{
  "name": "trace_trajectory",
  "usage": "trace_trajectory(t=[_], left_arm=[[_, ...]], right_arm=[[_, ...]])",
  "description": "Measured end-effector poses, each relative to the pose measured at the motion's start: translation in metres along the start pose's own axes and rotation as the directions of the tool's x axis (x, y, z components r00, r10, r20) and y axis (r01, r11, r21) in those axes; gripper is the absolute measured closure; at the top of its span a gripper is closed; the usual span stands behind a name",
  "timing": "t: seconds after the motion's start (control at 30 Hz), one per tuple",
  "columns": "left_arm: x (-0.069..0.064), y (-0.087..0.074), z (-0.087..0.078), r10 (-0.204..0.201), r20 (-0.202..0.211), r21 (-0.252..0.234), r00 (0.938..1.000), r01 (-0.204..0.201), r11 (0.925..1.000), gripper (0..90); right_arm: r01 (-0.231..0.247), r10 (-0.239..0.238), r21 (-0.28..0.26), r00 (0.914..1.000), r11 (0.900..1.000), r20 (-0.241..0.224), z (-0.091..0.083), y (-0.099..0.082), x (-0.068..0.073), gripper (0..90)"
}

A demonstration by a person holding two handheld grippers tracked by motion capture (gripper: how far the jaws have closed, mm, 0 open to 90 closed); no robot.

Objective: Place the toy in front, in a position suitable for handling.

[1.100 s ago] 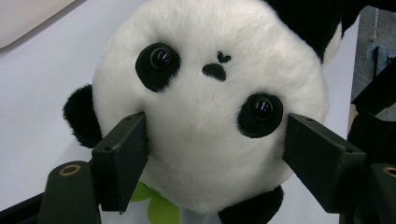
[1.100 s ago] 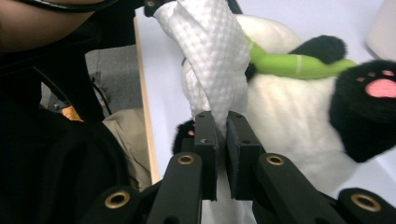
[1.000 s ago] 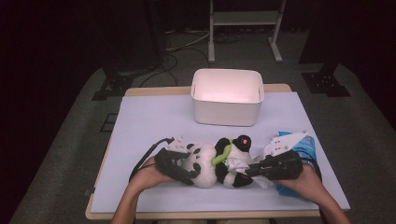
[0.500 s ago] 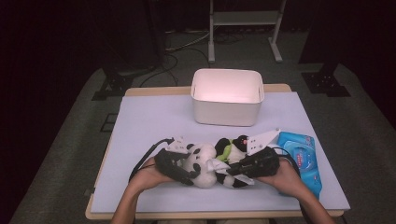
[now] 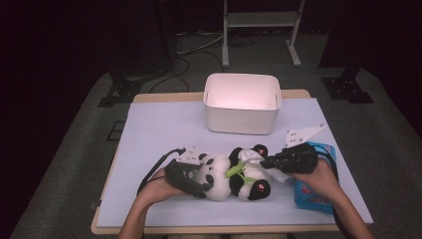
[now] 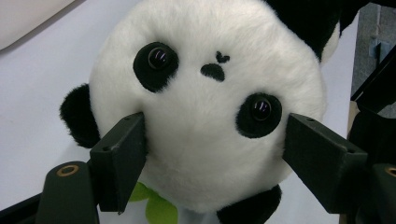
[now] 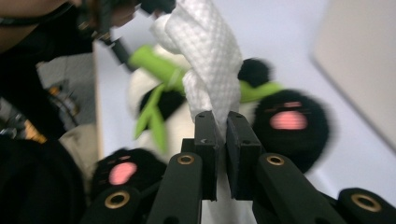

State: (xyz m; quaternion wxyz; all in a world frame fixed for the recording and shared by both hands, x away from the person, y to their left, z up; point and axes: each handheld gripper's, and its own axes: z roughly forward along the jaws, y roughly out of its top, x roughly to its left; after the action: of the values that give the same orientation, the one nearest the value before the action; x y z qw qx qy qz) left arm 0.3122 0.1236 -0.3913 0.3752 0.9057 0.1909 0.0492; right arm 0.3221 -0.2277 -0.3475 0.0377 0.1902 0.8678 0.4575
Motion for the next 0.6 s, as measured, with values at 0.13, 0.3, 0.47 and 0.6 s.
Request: trace_trajectory(t=[0.13, 0.3, 0.47, 0.6], left_arm=[[0.0, 0.0, 0.0, 0.002, 0.0, -0.002, 1.0, -0.002, 1.0, 22.3], [0.0, 0.0, 0.0, 0.008, -0.005, 0.0, 1.0, -0.008, 1.0, 22.2], [-0.001, 0.0, 0.0, 0.012, -0.006, 0.002, 0.9999, -0.012, 0.9999, 22.1], [-0.002, 0.0, 0.002, 0.017, -0.004, 0.003, 0.9998, -0.017, 0.9998, 20.4]], right_arm=[[-0.019, 0.019, -0.001, 0.9991, 0.9998, 0.039, -0.004, 0.006, -0.016, 83.1], [-0.035, 0.035, 0.001, 0.9966, 0.9994, 0.075, -0.001, 0.012, -0.031, 83.1], [-0.044, 0.045, -0.009, 0.9971, 0.999, 0.062, 0.007, 0.016, -0.034, 83.1], [-0.031, 0.031, -0.006, 0.9987, 0.9995, 0.041, 0.016, 0.02, -0.029, 83.1]])
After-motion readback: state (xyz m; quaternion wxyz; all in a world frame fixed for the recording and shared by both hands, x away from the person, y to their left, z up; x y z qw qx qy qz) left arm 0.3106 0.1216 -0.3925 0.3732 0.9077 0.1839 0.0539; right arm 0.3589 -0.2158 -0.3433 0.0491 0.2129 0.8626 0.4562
